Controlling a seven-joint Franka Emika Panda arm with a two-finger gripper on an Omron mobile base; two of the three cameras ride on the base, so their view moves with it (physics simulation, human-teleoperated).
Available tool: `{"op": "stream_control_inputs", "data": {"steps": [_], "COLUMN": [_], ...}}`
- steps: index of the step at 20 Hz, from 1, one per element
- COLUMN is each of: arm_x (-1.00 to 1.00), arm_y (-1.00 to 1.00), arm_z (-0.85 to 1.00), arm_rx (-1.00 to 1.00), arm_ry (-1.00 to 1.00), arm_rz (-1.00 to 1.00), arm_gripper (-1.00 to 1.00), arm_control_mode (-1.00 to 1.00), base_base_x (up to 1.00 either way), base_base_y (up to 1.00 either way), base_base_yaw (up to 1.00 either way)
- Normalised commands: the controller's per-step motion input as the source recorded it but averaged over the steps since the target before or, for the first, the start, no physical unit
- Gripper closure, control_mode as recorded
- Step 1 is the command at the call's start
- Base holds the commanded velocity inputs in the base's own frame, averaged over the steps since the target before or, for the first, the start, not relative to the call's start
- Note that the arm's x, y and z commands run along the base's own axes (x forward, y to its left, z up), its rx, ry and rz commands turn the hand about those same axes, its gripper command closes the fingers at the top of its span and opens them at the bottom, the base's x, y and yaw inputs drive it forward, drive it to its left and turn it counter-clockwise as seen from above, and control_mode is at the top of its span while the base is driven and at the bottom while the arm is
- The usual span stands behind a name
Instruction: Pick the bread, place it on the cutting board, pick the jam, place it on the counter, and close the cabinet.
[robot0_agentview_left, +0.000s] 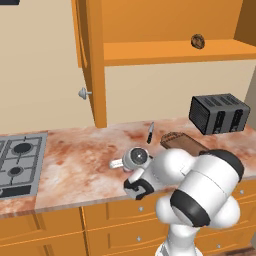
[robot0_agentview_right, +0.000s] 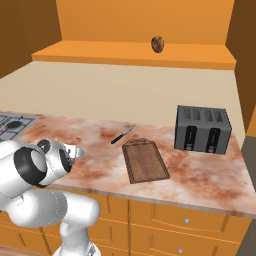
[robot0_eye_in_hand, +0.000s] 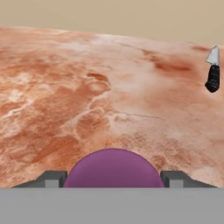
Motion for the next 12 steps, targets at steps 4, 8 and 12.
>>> {"op": "stream_control_inputs", "data": {"steps": [4,8,12], "arm_x": [0.02,0.01,0.00], "arm_y": [0.00,0.00,0.00], "arm_z": [-0.20,-0.19,-0.19], "arm_rx": [0.00,0.00,0.00], "arm_ry": [0.00,0.00,0.00], "arm_rz": [0.00,0.00,0.00], "arm_gripper": [1.00,1.00,1.00], "arm_control_mode": [-1.00,-1.00,-1.00], "base_base_x": [0.00,0.00,0.00], "base_base_y": [0.00,0.00,0.00], "base_base_yaw": [0.00,0.00,0.00]}}
